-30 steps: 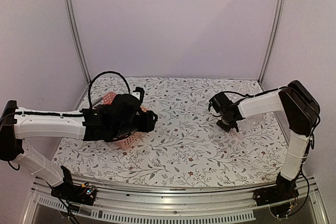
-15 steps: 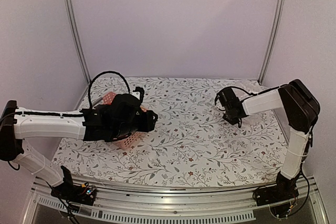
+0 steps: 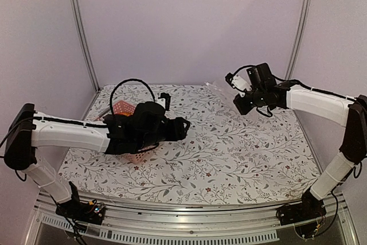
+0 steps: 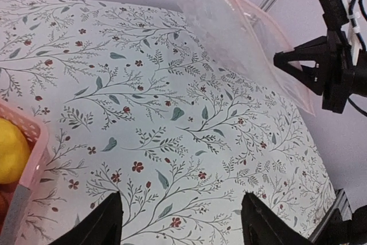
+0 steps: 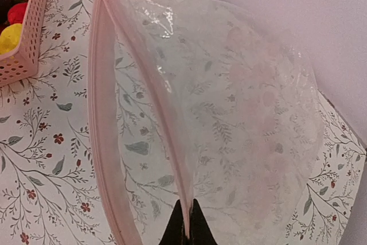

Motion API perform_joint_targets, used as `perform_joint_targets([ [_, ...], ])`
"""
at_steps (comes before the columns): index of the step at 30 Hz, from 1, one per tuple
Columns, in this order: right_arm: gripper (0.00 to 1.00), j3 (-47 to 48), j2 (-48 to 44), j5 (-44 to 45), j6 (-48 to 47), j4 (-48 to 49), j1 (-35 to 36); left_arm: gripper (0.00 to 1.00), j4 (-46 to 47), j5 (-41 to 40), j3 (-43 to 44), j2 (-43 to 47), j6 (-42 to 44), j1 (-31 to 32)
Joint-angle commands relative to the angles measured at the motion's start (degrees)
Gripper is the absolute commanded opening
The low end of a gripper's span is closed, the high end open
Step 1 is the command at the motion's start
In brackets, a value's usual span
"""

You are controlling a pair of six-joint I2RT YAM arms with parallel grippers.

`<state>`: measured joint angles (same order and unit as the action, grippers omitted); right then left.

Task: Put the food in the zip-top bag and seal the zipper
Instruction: Pick up the zipper food storage bag from the center of the board, then adjust the zipper food storage bag at the center of the board.

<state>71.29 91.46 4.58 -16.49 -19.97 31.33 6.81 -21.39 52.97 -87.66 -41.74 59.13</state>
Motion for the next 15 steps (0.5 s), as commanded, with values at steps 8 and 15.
perform_joint_targets([
  [8,0.00,2.91,4.94,-10.47,5.55,-4.76,5.61,0.72,12.35,3.09,11.24,-13.42,-9.54,1.80],
  [15,0.00,3.23,4.76,-9.47,6.35,-5.01,7.16,0.70,10.77,4.34,19.03,-22.93,-12.69,-0.11],
])
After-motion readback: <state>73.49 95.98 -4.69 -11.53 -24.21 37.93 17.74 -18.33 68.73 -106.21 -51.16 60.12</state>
